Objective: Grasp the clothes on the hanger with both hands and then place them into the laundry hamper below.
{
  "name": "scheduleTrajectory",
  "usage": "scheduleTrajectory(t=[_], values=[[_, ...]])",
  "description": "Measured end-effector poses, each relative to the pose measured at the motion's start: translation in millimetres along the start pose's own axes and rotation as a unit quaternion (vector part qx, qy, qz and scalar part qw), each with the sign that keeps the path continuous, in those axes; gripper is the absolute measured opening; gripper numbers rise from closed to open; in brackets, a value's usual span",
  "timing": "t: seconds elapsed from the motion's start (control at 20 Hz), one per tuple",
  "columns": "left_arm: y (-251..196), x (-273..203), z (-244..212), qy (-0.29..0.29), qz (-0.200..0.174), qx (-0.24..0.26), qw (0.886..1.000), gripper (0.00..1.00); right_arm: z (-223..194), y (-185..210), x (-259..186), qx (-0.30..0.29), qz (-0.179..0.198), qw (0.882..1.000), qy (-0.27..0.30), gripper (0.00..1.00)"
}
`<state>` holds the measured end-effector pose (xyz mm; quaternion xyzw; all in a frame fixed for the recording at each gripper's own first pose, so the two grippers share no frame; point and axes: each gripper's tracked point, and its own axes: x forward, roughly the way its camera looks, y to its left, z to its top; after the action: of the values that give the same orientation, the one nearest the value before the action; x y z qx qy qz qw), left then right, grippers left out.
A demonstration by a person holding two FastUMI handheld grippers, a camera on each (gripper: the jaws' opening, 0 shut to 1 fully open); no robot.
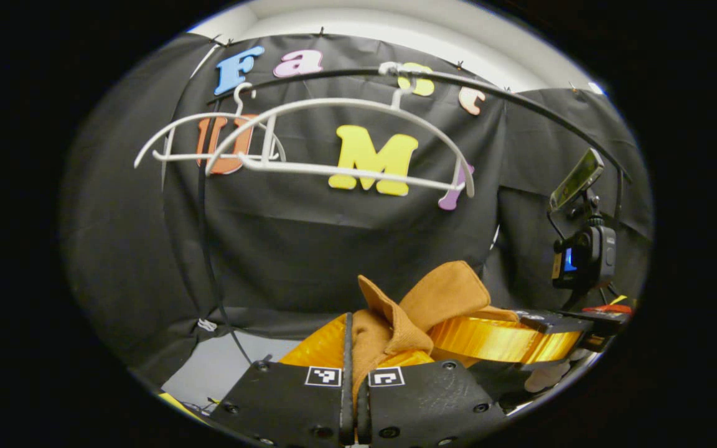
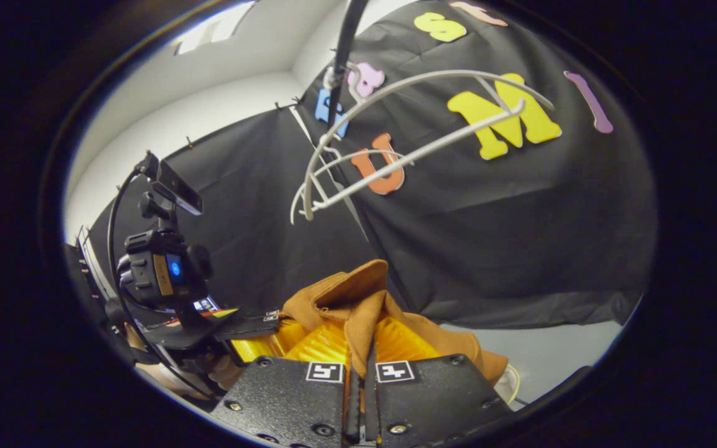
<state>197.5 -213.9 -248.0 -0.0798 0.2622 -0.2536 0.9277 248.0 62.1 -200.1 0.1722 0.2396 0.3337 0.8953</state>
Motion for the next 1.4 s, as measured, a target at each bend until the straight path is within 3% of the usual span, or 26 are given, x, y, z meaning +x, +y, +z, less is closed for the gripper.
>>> scheduleTrajectory(t=[0.05, 0.1, 0.15, 0.35, 0.7, 0.9, 1.15, 1.2, 1.25, 1.3, 1.35, 1.4], values=[[0.0, 7.4, -17.7, 0.016, -0.003, -0.005, 1.000, 0.02, -15.7, -9.7, 2.5, 0.007, -0.010, 1.000, 0.015, 0.06], [-2.1, 14.4, -34.8, 0.030, -0.005, -0.012, 0.999, 0.07, -30.3, -22.8, 5.2, 0.015, -0.020, 0.999, 0.029, 0.06], [-0.1, 20.7, -50.7, 0.042, -0.005, -0.020, 0.999, 0.02, -44.3, -34.7, 8.2, 0.022, -0.029, 0.998, 0.043, 0.06], [14.6, 51.7, -135.2, 0.110, 0.013, -0.062, 0.992, 0.02, -109.0, -75.1, 19.8, 0.057, -0.070, 0.990, 0.109, 0.06], [14.6, 52.3, -261.2, 0.244, 0.046, -0.125, 0.960, 0.02, -215.0, -124.0, 28.0, 0.094, -0.162, 0.952, 0.243, 0.06], [7.5, 55.1, -277.9, 0.288, 0.056, -0.141, 0.946, 0.02, -210.7, -121.5, 30.9, 0.105, -0.188, 0.936, 0.278, 0.06], [16.4, 53.5, -279.8, 0.303, 0.071, -0.131, 0.941, 0.02, -208.4, -125.5, 30.0, 0.092, -0.205, 0.932, 0.285, 0.06], [21.3, 51.5, -278.0, 0.306, 0.079, -0.127, 0.940, 0.10, -212.4, -125.0, 28.6, 0.094, -0.211, 0.930, 0.287, 0.07], [23.9, 51.0, -277.6, 0.307, 0.079, -0.125, 0.940, 0.04, -214.8, -125.3, 27.8, 0.097, -0.216, 0.928, 0.286, 0.07], [24.7, 52.3, -278.3, 0.308, 0.078, -0.126, 0.940, 0.05, -215.0, -125.7, 28.7, 0.100, -0.220, 0.928, 0.285, 0.08], [26.5, 51.4, -277.1, 0.309, 0.077, -0.127, 0.939, 0.24, -209.8, -125.9, 28.1, 0.106, -0.223, 0.928, 0.279, 0.08], [28.0, 49.3, -276.8, 0.308, 0.074, -0.134, 0.939, 0.43, -206.2, -130.7, 31.6, 0.109, -0.225, 0.929, 0.274, 0.22]])
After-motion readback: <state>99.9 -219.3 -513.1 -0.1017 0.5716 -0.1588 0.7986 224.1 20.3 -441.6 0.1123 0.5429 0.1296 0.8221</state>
